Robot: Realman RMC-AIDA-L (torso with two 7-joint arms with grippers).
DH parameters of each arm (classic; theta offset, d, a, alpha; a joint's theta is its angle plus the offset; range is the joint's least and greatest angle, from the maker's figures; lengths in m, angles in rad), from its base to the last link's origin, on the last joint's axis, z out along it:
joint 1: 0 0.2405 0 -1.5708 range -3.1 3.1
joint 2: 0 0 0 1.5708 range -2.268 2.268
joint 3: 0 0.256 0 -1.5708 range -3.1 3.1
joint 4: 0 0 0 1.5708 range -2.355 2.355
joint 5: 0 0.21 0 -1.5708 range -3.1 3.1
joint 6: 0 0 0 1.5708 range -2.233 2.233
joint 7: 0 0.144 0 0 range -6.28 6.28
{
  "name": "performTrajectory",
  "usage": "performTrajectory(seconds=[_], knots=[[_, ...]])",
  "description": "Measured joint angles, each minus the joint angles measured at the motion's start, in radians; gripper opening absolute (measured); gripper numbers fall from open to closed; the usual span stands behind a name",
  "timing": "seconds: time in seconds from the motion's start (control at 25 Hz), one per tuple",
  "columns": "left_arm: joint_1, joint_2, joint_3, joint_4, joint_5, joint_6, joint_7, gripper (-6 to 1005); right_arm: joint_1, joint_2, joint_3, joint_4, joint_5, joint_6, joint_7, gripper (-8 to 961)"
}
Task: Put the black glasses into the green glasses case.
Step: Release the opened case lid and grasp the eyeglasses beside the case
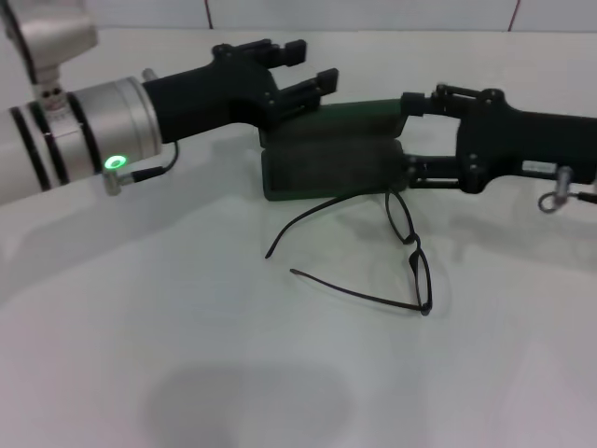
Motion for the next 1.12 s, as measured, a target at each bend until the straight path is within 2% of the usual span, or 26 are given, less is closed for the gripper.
performTrajectory(seconds=[0.04,0.12,0.2,0.32,0.4,0.64,0.84,1.0,1.12], knots=[[0.004,0.001,-0.005,-0.004,0.000,0.006,0.000,573,-0.027,0.010,0.027,-0.064,-0.077,0.071,0.041,850],[0.004,0.005,-0.012,-0.022,0.001,0.014,0.002,573,-0.096,0.047,0.083,-0.209,-0.285,0.212,0.161,830],[-0.008,0.009,-0.013,-0.046,0.004,0.015,0.006,573,-0.177,0.101,0.134,-0.354,-0.521,0.300,0.288,809],[-0.044,0.019,-0.014,-0.093,0.013,0.010,0.008,573,-0.272,0.186,0.197,-0.503,-0.810,0.328,0.419,799],[-0.080,0.027,-0.014,-0.131,0.016,0.009,0.009,573,-0.308,0.209,0.183,-0.545,-0.906,0.350,0.462,799],[-0.141,0.038,-0.014,-0.184,0.035,0.008,0.003,573,-0.327,0.210,0.031,-0.543,-0.896,0.546,0.542,798],[-0.163,0.040,-0.014,-0.187,0.069,0.001,-0.015,573,-0.349,0.212,-0.017,-0.545,-0.864,0.641,0.549,797],[-0.180,0.038,-0.014,-0.191,0.079,0.000,-0.027,573,-0.344,0.209,-0.015,-0.544,-0.862,0.641,0.538,797],[-0.181,0.032,-0.017,-0.191,0.080,-0.001,-0.027,573,-0.315,0.200,0.074,-0.550,-0.861,0.509,0.452,796]])
